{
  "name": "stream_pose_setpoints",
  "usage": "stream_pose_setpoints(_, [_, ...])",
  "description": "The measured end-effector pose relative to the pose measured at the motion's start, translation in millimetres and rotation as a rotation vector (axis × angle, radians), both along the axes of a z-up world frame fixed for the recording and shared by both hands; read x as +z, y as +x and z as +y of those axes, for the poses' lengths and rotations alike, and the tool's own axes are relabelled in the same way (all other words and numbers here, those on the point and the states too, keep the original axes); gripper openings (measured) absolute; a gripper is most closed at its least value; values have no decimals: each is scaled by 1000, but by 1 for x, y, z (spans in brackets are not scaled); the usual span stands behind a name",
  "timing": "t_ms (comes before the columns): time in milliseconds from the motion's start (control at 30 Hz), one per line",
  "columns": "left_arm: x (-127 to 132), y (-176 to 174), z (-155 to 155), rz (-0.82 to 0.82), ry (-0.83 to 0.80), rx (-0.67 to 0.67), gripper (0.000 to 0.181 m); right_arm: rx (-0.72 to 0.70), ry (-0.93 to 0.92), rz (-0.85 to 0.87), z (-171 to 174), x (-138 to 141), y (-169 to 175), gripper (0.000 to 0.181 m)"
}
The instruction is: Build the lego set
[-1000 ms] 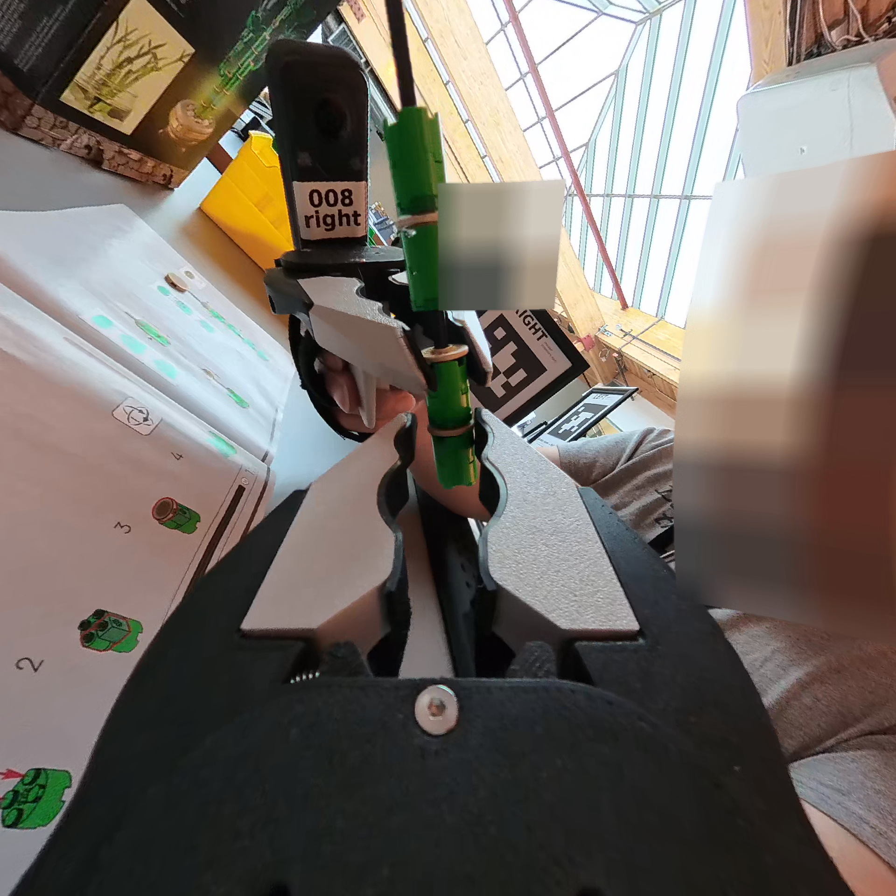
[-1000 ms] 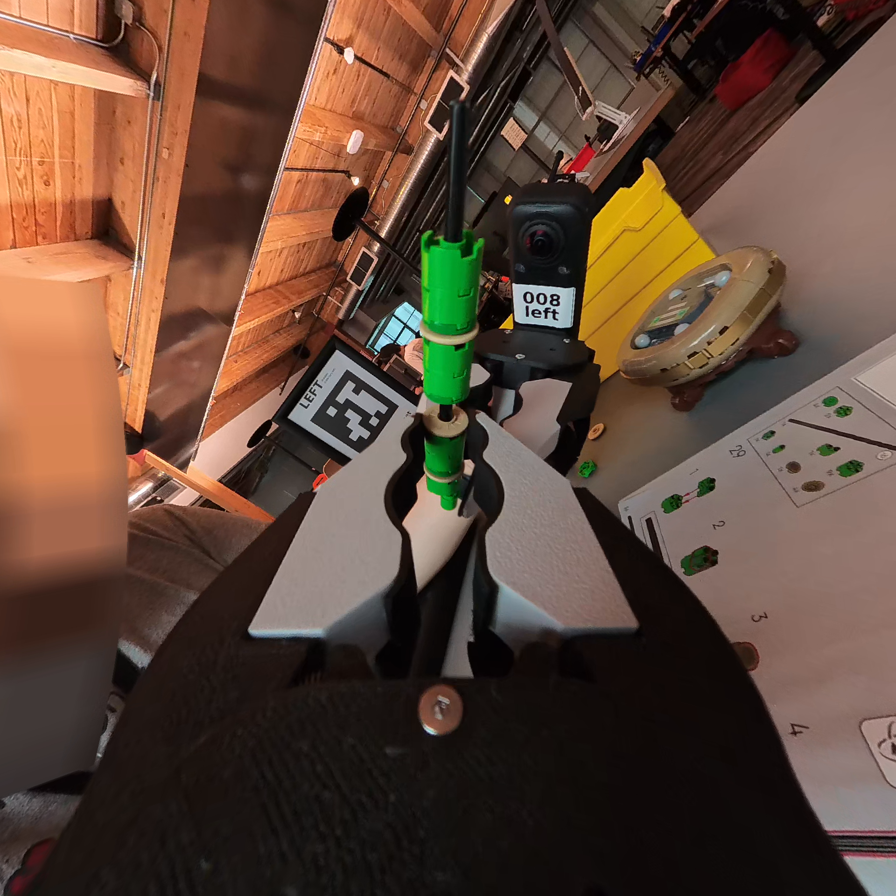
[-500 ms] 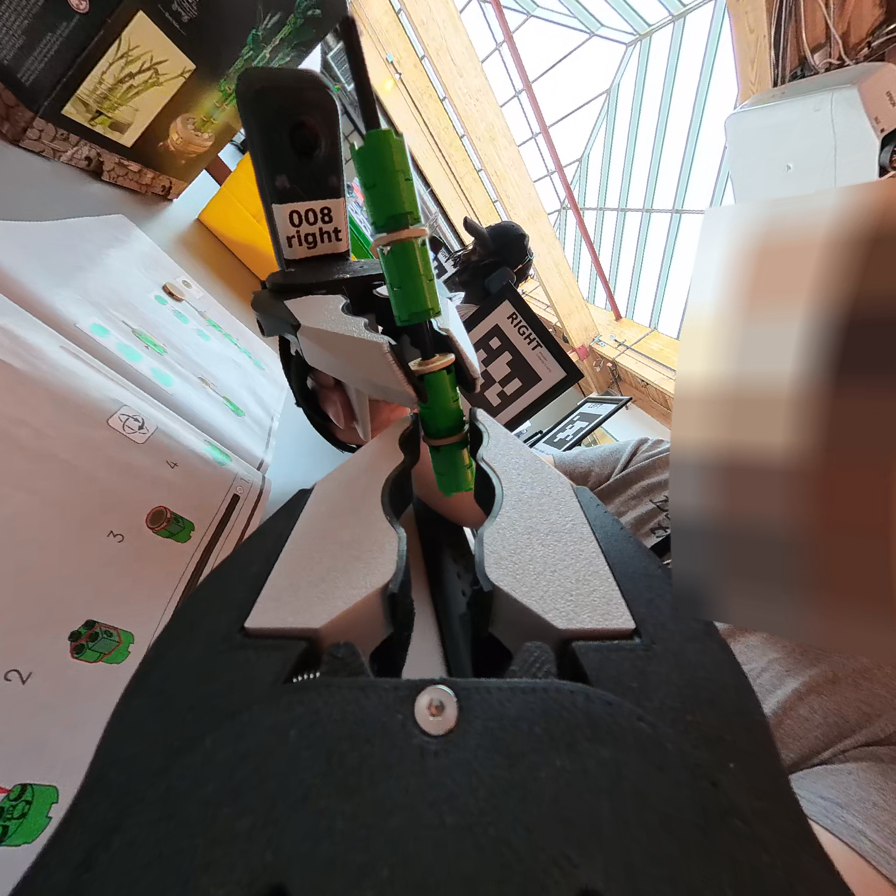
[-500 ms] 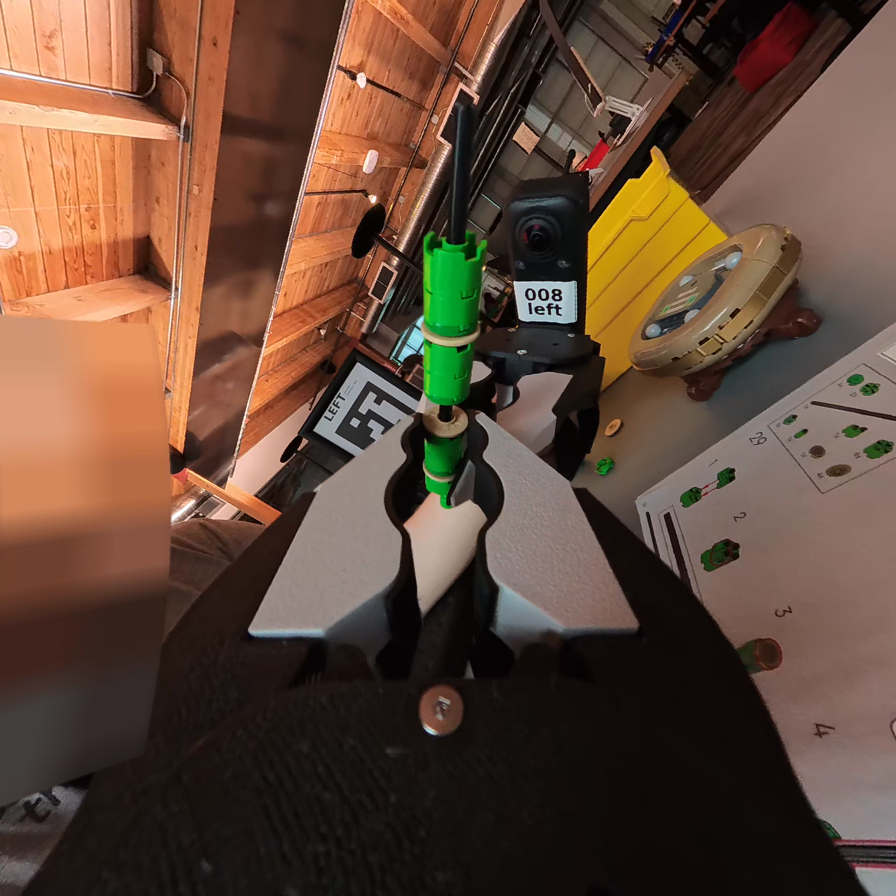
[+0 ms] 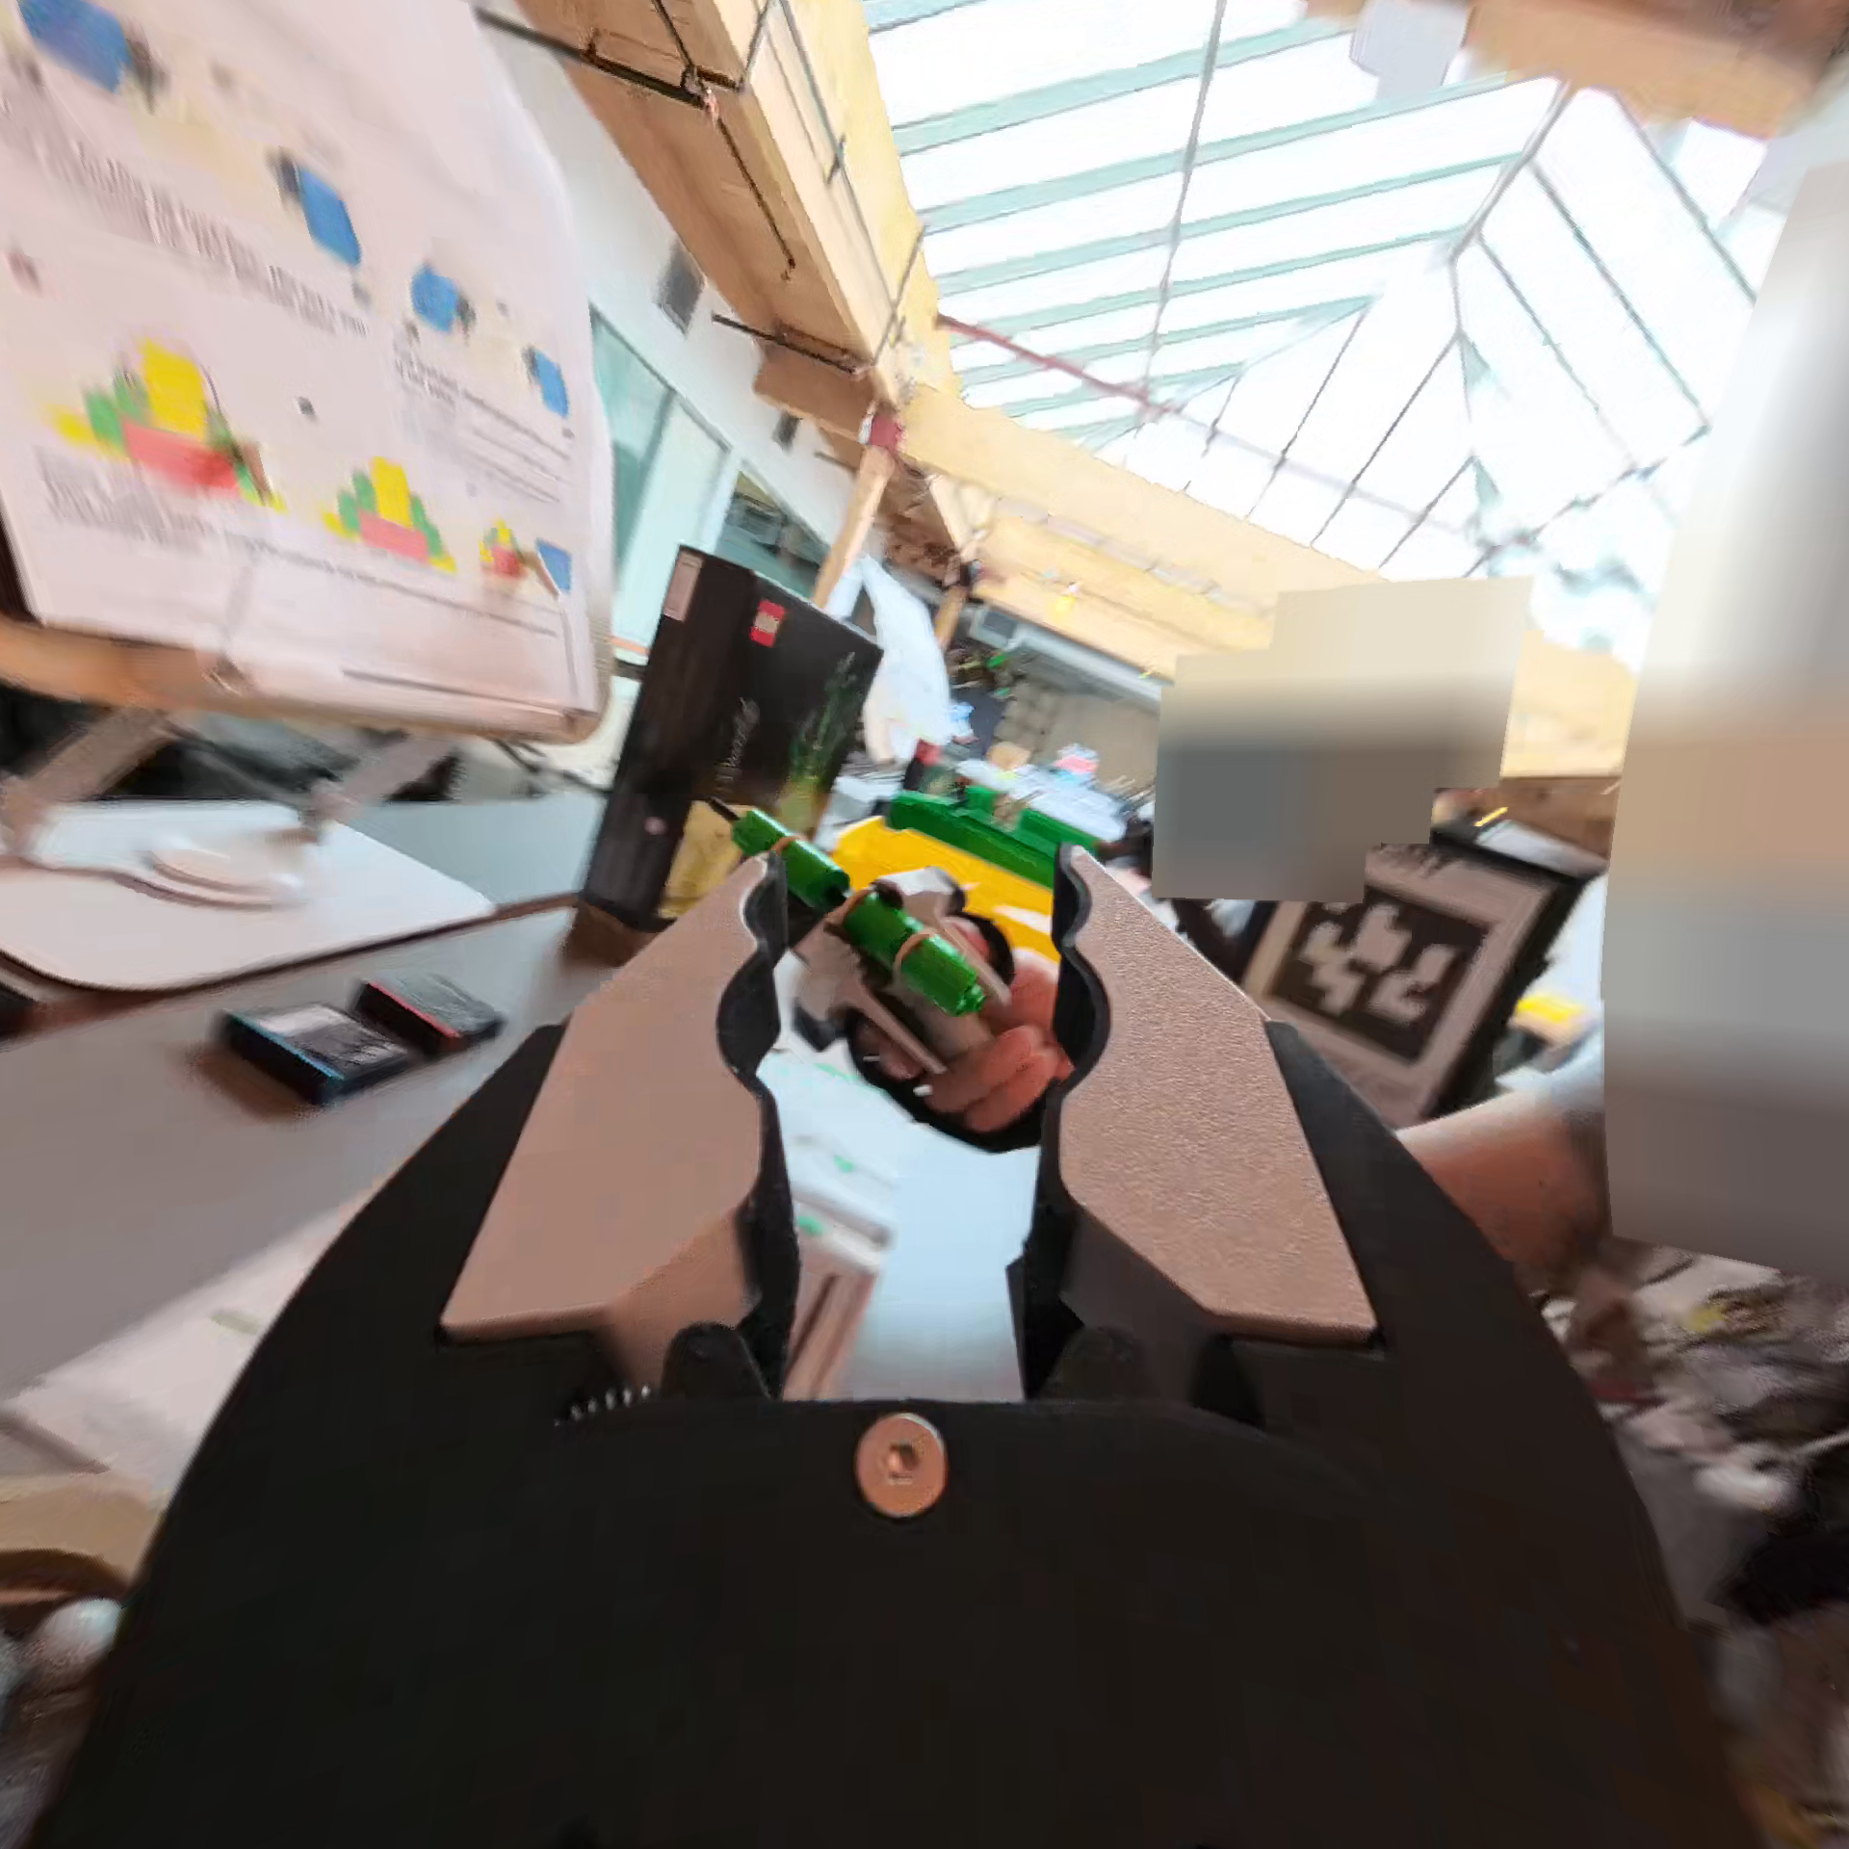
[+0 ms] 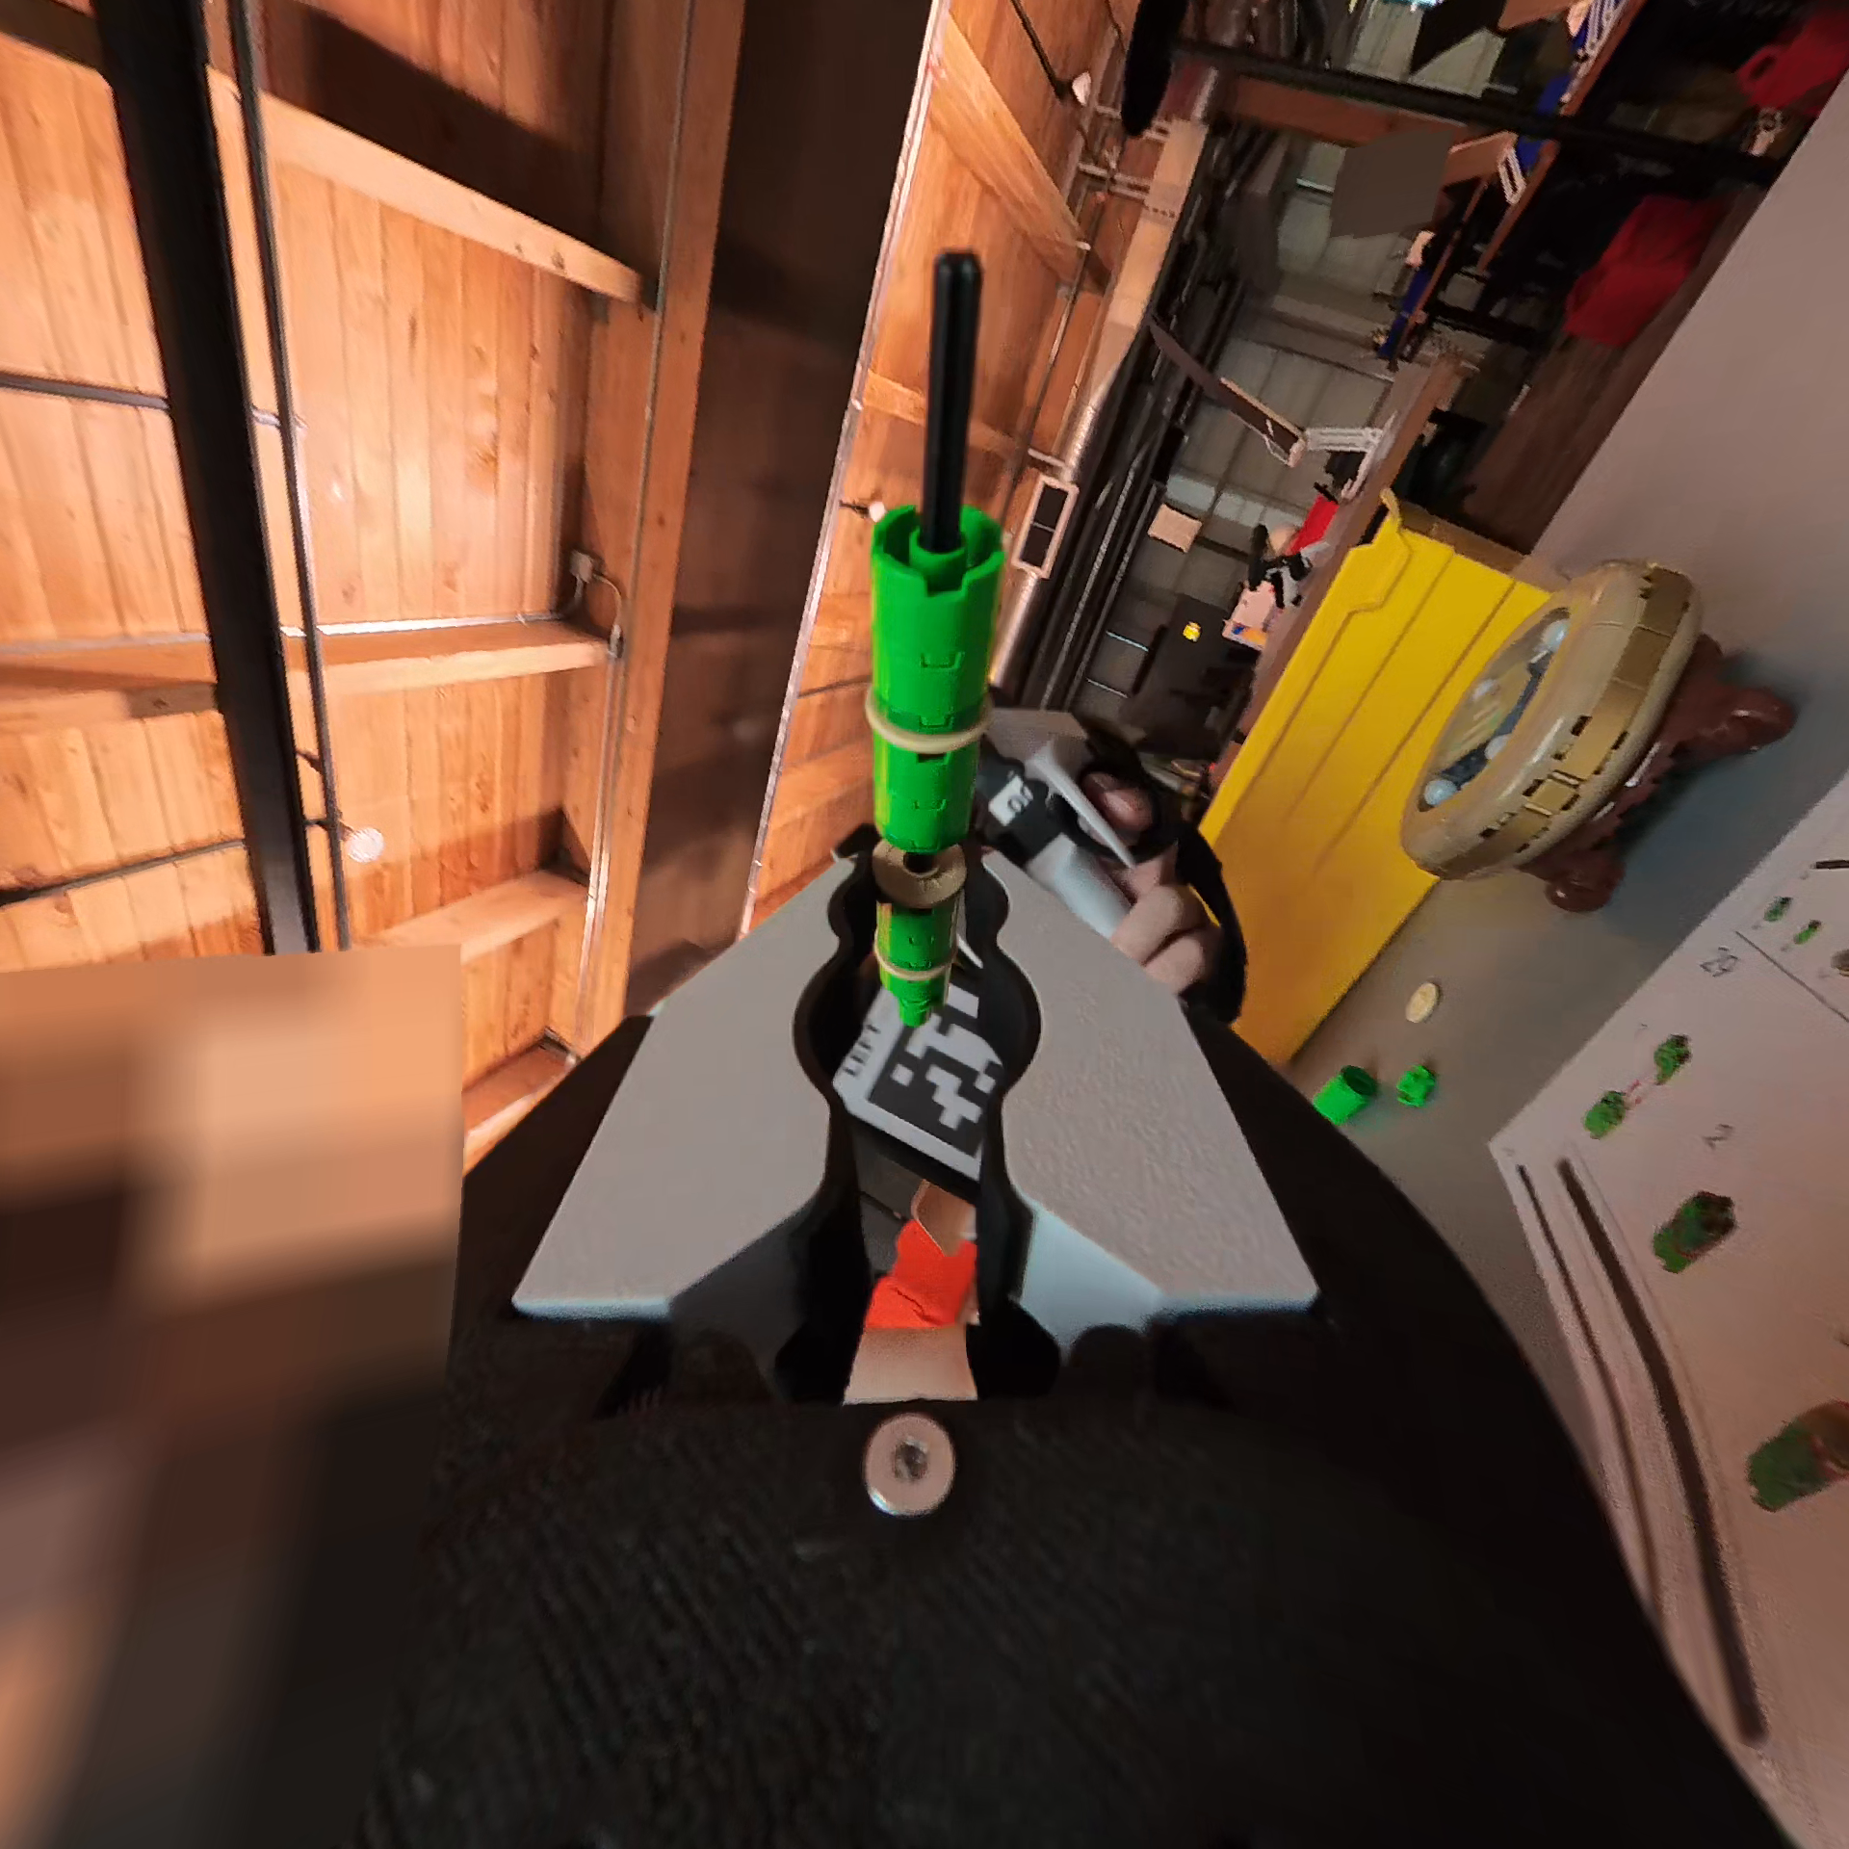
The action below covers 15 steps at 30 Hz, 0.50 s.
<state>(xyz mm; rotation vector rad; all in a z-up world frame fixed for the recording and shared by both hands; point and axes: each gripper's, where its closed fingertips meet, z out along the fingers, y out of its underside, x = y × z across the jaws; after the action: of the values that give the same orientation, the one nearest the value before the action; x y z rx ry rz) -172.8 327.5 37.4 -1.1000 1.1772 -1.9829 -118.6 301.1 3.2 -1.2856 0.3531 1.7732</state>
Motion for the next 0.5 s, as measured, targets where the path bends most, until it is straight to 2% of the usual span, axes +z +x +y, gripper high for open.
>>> stream_pose_setpoints(33, [-2,1,-5,11,100,49,51,-8,-2,46,0,4,3,15])
stream_pose_setpoints(133, [-7,4,-27,33,330,133,54,-21,4,198,-3,17,9,15])
stream_pose_setpoints(300, [-5,14,-49,1,529,254,48,-23,3,374,-5,30,5,15])
stream_pose_setpoints(400, [-2,21,-54,-28,593,325,46,20,11,494,-7,38,-7,15])
stream_pose_setpoints(500, [7,20,-54,-79,574,364,43,65,2,579,-7,42,-23,16])
